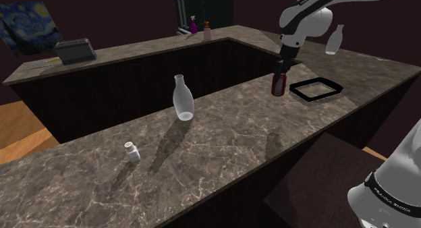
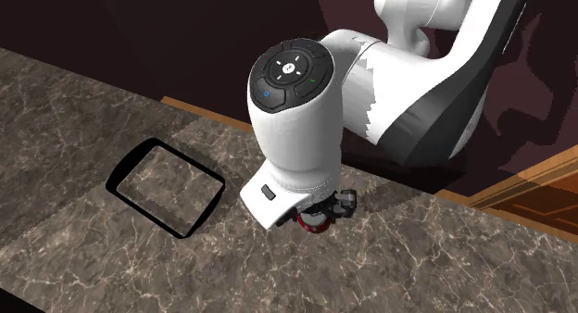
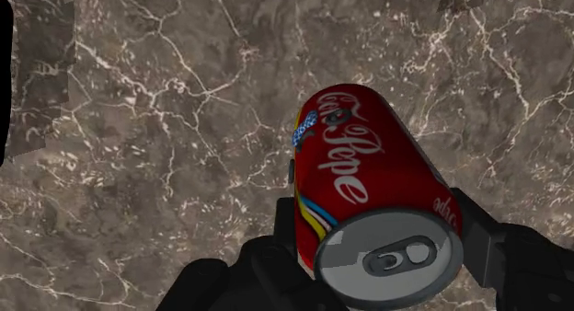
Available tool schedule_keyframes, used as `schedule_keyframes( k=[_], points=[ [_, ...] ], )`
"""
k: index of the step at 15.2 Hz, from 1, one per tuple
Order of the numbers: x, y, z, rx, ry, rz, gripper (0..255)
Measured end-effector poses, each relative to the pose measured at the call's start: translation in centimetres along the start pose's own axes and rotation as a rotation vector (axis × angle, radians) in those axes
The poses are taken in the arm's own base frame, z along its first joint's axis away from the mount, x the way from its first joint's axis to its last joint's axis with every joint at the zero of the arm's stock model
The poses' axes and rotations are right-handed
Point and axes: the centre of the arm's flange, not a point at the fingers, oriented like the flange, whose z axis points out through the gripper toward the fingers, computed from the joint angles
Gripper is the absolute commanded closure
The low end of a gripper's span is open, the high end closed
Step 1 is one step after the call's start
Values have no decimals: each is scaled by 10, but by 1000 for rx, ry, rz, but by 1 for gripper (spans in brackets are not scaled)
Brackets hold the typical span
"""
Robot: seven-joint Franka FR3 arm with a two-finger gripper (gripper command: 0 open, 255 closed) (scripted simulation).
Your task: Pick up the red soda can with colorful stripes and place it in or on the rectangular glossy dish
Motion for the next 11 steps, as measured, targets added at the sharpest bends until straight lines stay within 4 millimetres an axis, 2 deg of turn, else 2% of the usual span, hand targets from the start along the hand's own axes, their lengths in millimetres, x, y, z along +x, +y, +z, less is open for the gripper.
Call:
schedule_keyframes(
  k=[11],
  points=[
    [-25, 136, -31, 0, 0, -1, 255]
  ],
)
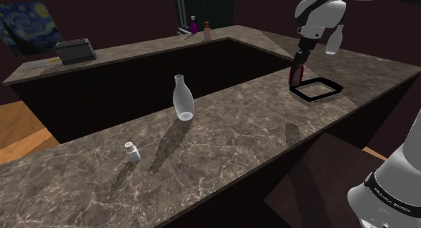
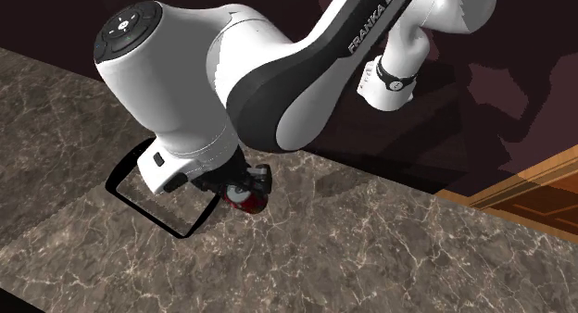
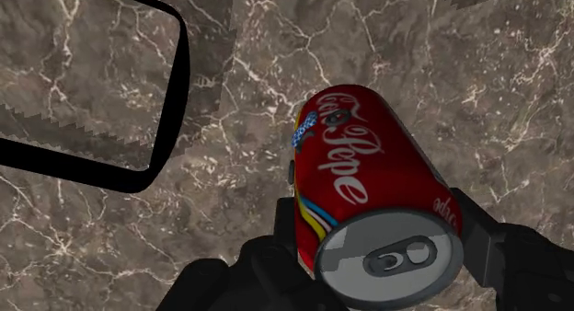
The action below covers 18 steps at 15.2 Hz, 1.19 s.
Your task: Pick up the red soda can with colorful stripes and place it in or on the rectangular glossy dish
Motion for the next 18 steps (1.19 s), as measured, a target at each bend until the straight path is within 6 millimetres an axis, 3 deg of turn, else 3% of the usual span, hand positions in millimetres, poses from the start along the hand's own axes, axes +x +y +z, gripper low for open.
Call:
schedule_keyframes(
  k=[18],
  points=[
    [-48, 231, -55, -1, 0, 2, 255]
  ],
)
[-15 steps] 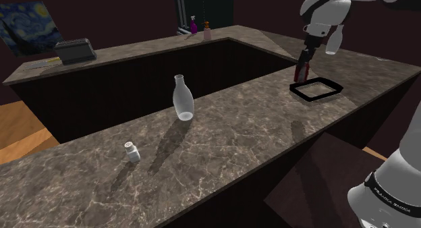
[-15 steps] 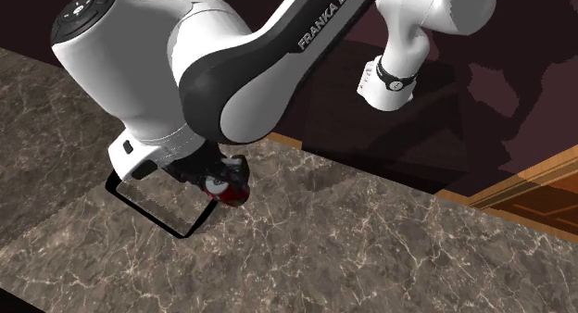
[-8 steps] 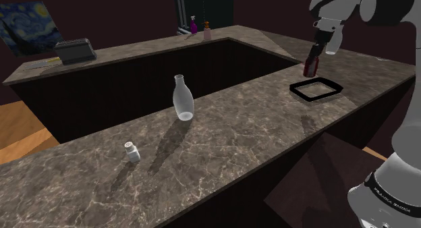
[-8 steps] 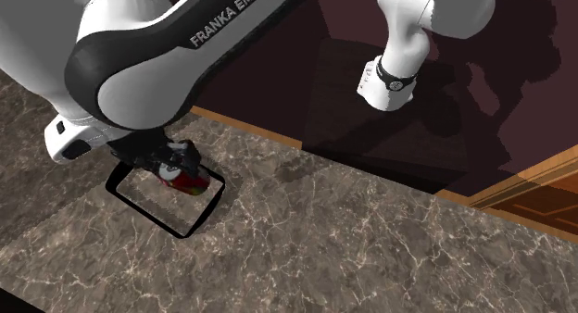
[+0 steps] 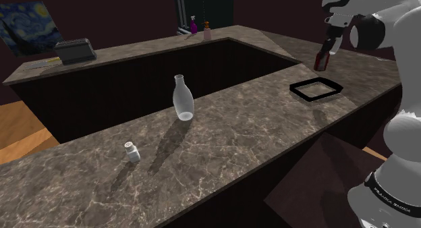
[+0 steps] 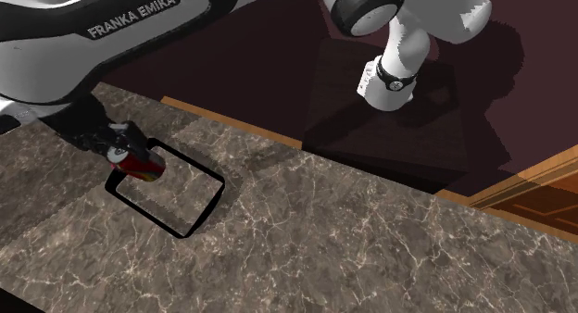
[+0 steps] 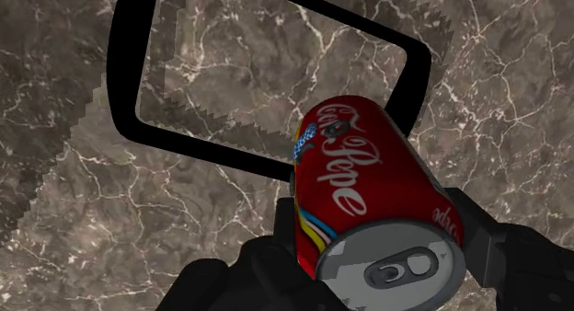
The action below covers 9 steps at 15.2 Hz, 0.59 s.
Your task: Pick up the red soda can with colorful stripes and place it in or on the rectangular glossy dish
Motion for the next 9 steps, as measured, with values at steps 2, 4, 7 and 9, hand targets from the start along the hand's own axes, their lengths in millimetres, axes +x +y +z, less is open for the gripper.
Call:
schedule_keyframes(
  k=[2, 4, 7, 9],
  points=[
    [-3, 16, -2, 1, -1, -1, 255],
    [-4, 21, 6, 2, -1, -2, 255],
    [-6, 24, 21, 2, 0, -3, 255],
    [-7, 25, 31, 2, 0, -3, 255]
  ],
)
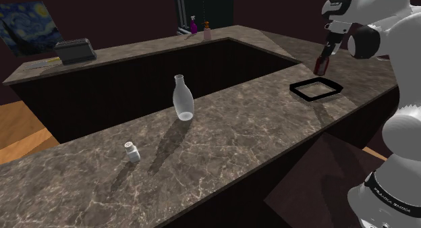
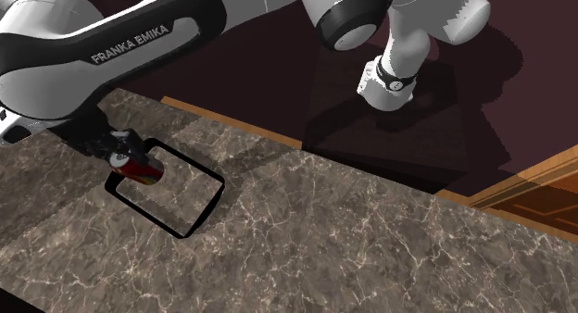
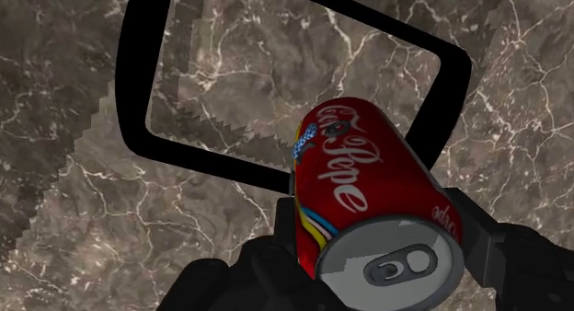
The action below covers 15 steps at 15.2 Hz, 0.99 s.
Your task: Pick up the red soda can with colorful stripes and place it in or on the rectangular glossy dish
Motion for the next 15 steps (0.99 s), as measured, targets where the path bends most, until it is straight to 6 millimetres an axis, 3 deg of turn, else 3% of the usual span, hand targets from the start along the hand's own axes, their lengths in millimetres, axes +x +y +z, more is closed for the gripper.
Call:
schedule_keyframes(
  k=[11, 15],
  points=[
    [-4, 8, 57, 0, 0, 0, 255],
    [-5, 9, 62, 0, 0, 0, 255]
  ],
)
